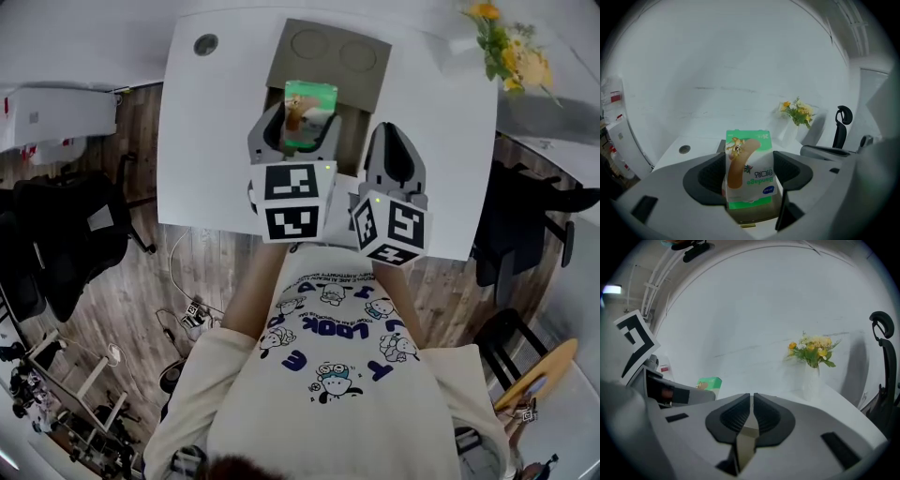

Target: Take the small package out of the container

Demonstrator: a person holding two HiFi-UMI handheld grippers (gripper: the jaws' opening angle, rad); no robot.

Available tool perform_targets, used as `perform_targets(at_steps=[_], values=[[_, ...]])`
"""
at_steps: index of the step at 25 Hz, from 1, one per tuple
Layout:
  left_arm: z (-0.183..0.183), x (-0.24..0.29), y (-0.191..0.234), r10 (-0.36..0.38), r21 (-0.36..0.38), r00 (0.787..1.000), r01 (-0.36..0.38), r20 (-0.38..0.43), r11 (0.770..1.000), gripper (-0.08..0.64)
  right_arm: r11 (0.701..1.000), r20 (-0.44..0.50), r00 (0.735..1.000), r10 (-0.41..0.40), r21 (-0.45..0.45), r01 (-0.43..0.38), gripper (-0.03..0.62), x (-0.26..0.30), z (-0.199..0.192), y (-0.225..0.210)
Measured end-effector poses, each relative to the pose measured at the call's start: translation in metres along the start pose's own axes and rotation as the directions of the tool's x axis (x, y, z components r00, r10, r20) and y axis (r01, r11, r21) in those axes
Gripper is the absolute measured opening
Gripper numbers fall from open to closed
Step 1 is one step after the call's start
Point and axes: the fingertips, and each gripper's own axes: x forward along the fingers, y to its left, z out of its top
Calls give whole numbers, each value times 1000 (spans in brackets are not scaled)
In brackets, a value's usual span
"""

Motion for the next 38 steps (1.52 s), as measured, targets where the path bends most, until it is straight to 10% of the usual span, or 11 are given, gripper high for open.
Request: perform_targets(at_steps=[38], values=[[65,-63,-6,-14,47,900,-7,435,999,325,990,227,974,2,-139,31,40,-25,69,22]])
